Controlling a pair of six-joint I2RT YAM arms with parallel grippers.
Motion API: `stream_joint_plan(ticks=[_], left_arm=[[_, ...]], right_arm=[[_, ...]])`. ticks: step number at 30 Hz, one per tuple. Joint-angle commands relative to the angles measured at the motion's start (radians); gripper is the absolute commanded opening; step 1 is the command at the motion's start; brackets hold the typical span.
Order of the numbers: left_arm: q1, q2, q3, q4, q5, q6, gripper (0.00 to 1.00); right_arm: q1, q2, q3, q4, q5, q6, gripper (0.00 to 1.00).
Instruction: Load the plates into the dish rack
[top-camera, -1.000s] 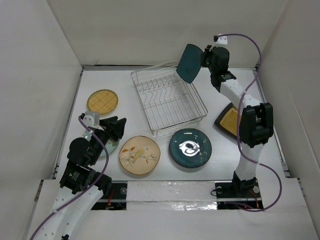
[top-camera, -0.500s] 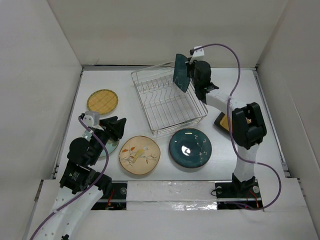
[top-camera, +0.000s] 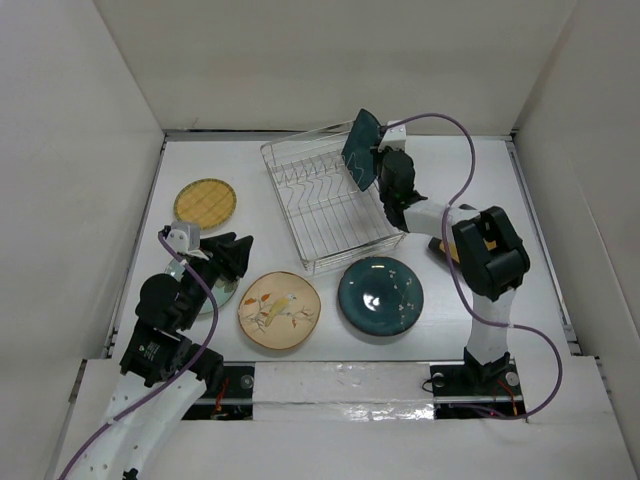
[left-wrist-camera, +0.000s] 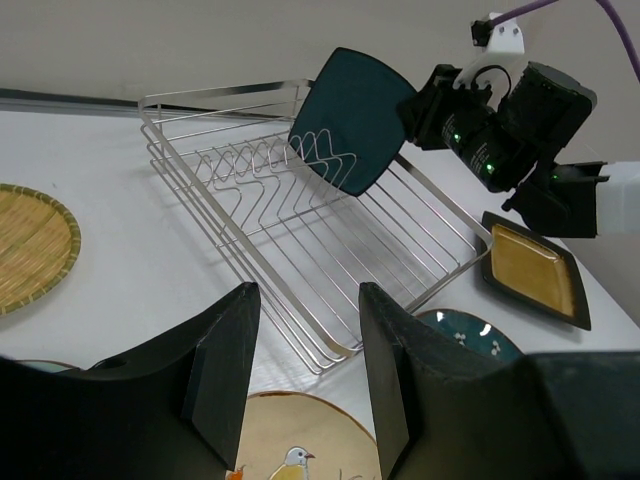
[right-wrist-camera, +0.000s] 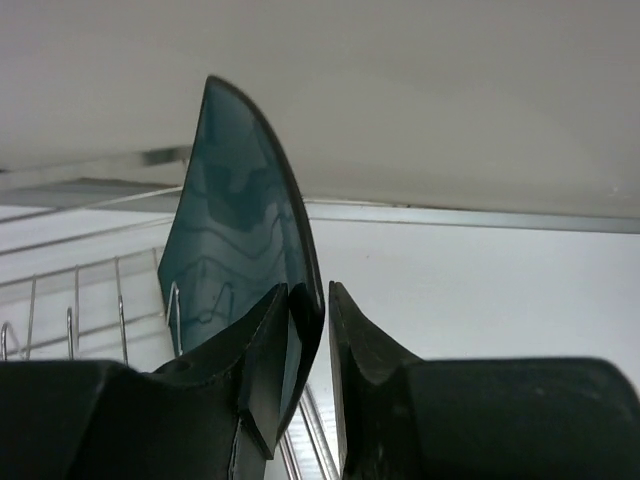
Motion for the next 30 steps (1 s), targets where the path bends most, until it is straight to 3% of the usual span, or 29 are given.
stream_joint_plan(ticks=[1, 10, 15, 17, 18, 19, 21, 22, 24, 25, 26, 29, 30], left_arm=[[0.005, 0.01, 0.016, 0.031, -0.002, 0.011, 0.41], [0.005, 0.002, 0.016, 0.028, -0.002, 0.008, 0.41], [0.005, -0.003, 0.016, 0.03, 0.004, 0.008, 0.41], [0.005, -0.007, 0.016, 0.03, 0.004, 0.008, 0.4], [0.005, -0.01, 0.016, 0.03, 0.004, 0.008, 0.4], [0.005, -0.01, 0.016, 0.03, 0.002, 0.008, 0.38], [0.005, -0.012, 0.014, 0.031, 0.008, 0.008, 0.3], [0.005, -0.012, 0.014, 0.031, 0.01, 0.008, 0.19], [0.005, -0.007, 0.014, 0.033, 0.017, 0.008, 0.04], [0.005, -0.004, 0.017, 0.03, 0.016, 0.008, 0.0], [0.005, -0.004, 0.017, 0.028, 0.016, 0.008, 0.0], [0.005, -0.006, 0.019, 0.025, 0.018, 0.008, 0.0], [0.005, -0.013, 0.02, 0.027, 0.019, 0.008, 0.01]], right_arm=[[0.0, -0.076, -0.031, 0.086, 0.056, 0.043, 0.3], [-0.01, -0.2, -0.054, -0.122, 0.016, 0.138, 0.6], [-0.019, -0.393, -0.134, -0.279, -0.099, 0.326, 0.7], [-0.019, -0.468, -0.212, -0.305, -0.143, 0.408, 0.66], [-0.019, -0.51, -0.331, -0.294, -0.166, 0.502, 0.25], [-0.019, -0.595, -0.4, -0.272, -0.215, 0.554, 0.02], [-0.03, -0.685, -0.607, -0.215, -0.26, 0.668, 0.0], [-0.03, -0.767, -0.664, -0.196, -0.277, 0.692, 0.0], [-0.04, -0.835, -0.74, -0.254, -0.306, 0.723, 0.0], [-0.04, -0.898, -0.78, -0.359, -0.305, 0.729, 0.0], [-0.062, -0.923, -0.797, -0.418, -0.305, 0.732, 0.0], [-0.165, -0.953, -0.826, -0.626, -0.384, 0.743, 0.13], [-0.195, -0.956, -0.841, -0.642, -0.427, 0.737, 0.27]])
